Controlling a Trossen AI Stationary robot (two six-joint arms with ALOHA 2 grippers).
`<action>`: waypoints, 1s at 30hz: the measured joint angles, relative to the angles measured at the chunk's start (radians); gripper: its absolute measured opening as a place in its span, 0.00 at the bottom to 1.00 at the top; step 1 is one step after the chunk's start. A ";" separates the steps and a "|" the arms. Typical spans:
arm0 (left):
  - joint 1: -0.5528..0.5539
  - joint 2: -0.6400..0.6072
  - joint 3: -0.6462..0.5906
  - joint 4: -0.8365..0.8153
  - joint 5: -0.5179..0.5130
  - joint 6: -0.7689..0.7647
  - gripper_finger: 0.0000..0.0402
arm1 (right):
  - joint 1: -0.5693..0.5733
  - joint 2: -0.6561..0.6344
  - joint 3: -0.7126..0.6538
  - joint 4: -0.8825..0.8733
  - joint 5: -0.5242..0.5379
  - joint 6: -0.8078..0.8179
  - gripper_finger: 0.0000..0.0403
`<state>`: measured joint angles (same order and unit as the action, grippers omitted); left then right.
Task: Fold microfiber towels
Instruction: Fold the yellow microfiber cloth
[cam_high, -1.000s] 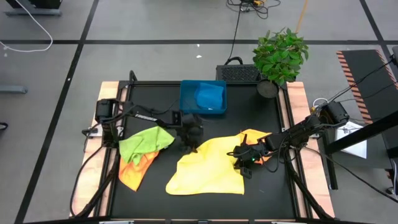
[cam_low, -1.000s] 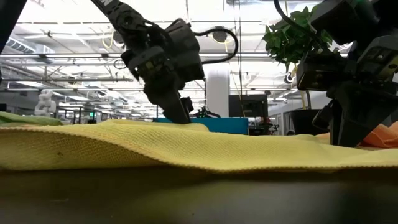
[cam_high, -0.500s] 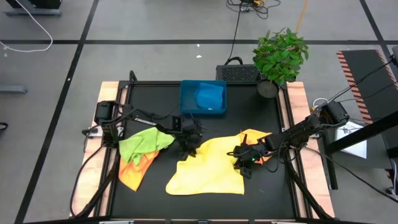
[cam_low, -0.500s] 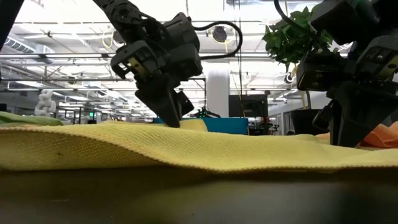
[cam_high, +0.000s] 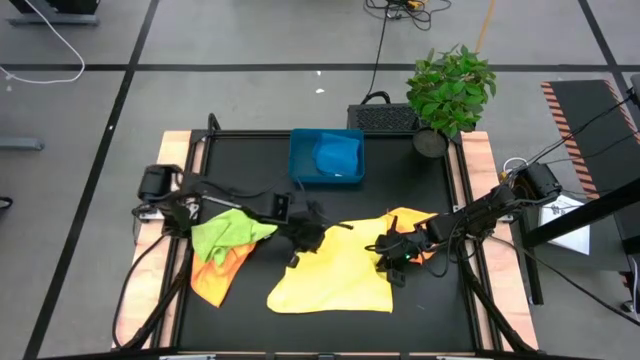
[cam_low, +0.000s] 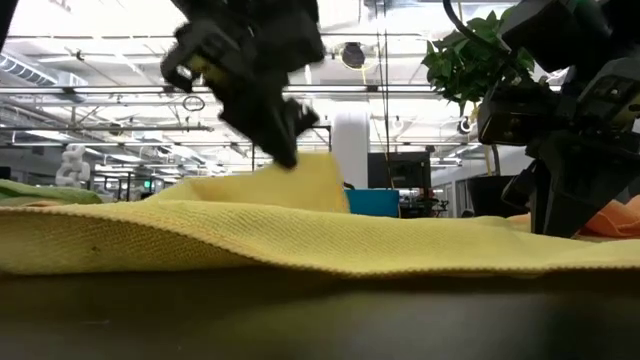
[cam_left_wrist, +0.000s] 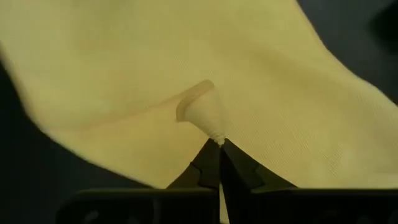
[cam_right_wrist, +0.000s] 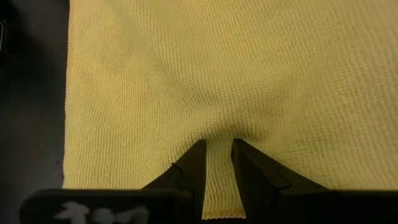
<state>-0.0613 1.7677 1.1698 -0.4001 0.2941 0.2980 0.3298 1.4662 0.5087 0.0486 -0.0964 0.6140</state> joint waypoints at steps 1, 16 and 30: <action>-0.009 -0.028 0.000 -0.011 -0.035 0.005 0.01 | 0.000 -0.002 0.000 -0.001 -0.010 0.002 0.19; -0.164 -0.195 -0.033 -0.061 -0.323 -0.039 0.00 | 0.013 -0.302 -0.004 -0.163 0.018 0.033 0.19; -0.176 -0.193 -0.062 -0.013 -0.332 -0.119 0.00 | -0.172 -0.379 -0.002 -0.382 0.188 0.020 0.19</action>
<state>-0.2377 1.5749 1.1076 -0.4128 -0.0383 0.1786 0.1581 1.0871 0.5066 -0.3332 0.0911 0.6339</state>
